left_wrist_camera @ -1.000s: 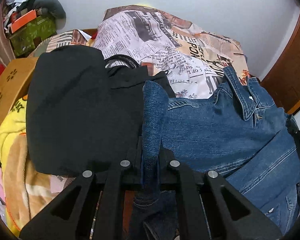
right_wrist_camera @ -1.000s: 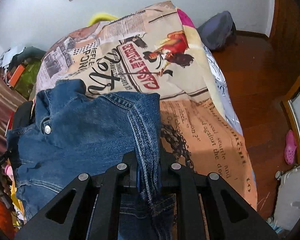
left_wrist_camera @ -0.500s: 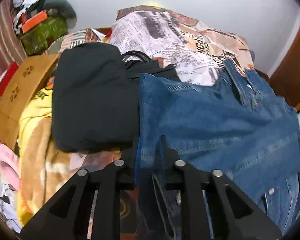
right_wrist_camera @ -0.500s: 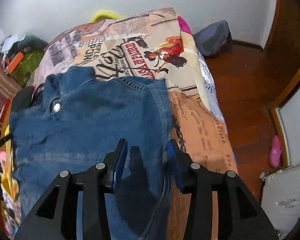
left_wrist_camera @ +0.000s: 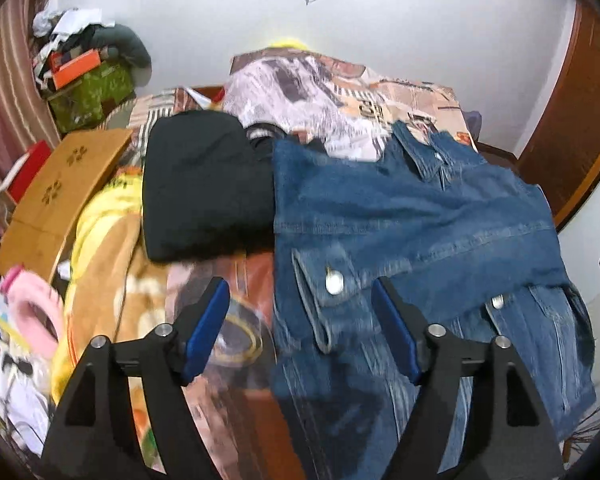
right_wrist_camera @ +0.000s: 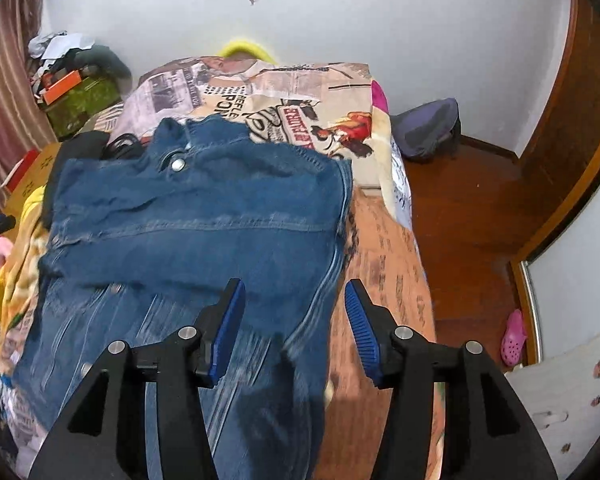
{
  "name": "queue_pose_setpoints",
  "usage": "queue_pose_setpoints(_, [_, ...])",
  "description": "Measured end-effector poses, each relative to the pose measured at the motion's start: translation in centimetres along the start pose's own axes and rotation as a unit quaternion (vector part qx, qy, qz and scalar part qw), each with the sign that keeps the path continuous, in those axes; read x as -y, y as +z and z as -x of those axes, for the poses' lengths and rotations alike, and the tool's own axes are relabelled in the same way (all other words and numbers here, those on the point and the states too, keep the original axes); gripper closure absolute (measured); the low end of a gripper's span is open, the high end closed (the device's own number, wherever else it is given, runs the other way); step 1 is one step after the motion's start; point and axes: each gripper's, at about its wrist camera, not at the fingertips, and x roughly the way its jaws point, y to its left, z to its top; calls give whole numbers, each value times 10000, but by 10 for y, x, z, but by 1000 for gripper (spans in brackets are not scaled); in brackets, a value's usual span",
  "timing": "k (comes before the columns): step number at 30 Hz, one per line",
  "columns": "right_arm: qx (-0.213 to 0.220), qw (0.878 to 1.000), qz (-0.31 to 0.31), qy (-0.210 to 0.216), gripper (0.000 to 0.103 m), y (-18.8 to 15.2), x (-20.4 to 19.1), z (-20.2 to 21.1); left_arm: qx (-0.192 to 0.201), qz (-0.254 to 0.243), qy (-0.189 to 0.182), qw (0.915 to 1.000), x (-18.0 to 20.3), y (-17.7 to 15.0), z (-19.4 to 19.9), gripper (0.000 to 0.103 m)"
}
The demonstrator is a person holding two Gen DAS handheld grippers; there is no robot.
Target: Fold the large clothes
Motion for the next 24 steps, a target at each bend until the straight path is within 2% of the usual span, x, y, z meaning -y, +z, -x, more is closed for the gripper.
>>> queue_pose_setpoints(8, [-393,9991,-159,16,55,-52,-2,0,-755,-45,-41,9971,-10,-61,-13,30])
queue_pose_setpoints(14, [-614,9975,-326,-91,55,-76,7,1,-1195,355,-491,9910,-15,-100,-24,30])
queue_pose_setpoints(18, [-704,9963,-484,-1,55,-90,12,1,-1432,813,-862,9826,-19,-119,-35,30])
queue_pose_setpoints(22, [-850,9941,-645,200,55,-105,12,-5,-1707,1327,-1481,9651,-17,-134,-48,30])
queue_pose_setpoints(24, [-994,9925,-647,283,55,-113,9,-11,-1711,1379,-1565,9629,-11,-137,-49,30])
